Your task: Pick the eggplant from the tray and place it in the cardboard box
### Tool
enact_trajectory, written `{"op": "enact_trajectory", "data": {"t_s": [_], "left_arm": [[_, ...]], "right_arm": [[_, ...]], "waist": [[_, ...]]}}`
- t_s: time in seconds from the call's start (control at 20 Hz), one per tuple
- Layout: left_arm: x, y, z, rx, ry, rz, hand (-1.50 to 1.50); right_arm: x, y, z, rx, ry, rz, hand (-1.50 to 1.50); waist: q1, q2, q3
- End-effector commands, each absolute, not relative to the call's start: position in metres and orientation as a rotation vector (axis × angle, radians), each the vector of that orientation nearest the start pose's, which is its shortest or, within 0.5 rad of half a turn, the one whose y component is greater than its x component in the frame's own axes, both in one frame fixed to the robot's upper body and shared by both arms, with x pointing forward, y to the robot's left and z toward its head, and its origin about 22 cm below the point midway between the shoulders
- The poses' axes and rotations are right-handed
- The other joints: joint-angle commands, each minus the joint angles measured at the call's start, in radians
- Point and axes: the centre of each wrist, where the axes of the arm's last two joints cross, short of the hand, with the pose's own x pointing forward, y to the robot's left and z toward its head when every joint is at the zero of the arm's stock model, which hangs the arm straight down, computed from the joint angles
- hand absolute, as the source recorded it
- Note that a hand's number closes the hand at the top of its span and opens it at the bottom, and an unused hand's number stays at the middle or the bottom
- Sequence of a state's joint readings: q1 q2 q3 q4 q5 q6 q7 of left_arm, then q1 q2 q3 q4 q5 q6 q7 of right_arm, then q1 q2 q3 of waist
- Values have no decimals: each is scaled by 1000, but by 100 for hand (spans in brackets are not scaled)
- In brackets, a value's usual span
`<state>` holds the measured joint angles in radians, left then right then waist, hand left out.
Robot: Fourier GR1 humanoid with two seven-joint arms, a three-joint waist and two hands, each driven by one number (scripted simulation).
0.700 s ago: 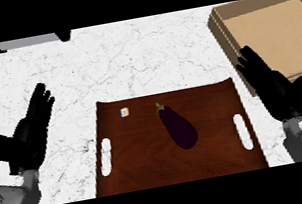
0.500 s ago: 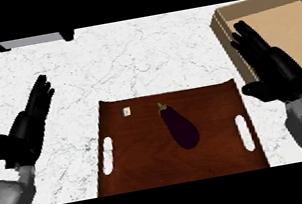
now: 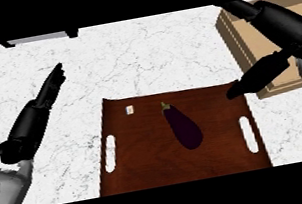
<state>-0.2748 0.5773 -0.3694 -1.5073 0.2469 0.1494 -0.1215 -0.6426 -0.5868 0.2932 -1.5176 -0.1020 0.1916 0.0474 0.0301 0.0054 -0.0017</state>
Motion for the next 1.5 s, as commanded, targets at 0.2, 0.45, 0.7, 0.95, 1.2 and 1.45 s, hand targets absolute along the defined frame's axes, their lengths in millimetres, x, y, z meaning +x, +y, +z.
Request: {"op": "enact_trajectory", "data": {"t_s": [0.2, 0.45, 0.7, 0.95, 1.2, 1.45], "left_arm": [[292, 273, 62, 93, -1751, -533, 0], [295, 252, 58, 82, -1749, -543, 0], [286, 255, 61, 91, -1732, -562, 0], [287, 265, 60, 90, -1741, -538, 0], [284, 272, 50, 104, -1747, -527, 0], [274, 262, 69, 105, -1743, -537, 0]], "right_arm": [[346, -210, 196, -116, -1855, 1498, -150], [338, -161, 208, -258, -1616, 1800, -150], [324, -113, 220, -268, -1431, 2031, -150], [298, -68, 213, -391, -1338, 2125, -150], [279, -49, 191, -433, -1178, 2183, -150], [269, -33, 196, -438, -1112, 2135, -150]], "waist": [[-14, -1, 1], [-19, -5, -1], [-14, -10, 0], [-24, -10, 0], [-31, -8, 1], [-26, -11, 1]]}}
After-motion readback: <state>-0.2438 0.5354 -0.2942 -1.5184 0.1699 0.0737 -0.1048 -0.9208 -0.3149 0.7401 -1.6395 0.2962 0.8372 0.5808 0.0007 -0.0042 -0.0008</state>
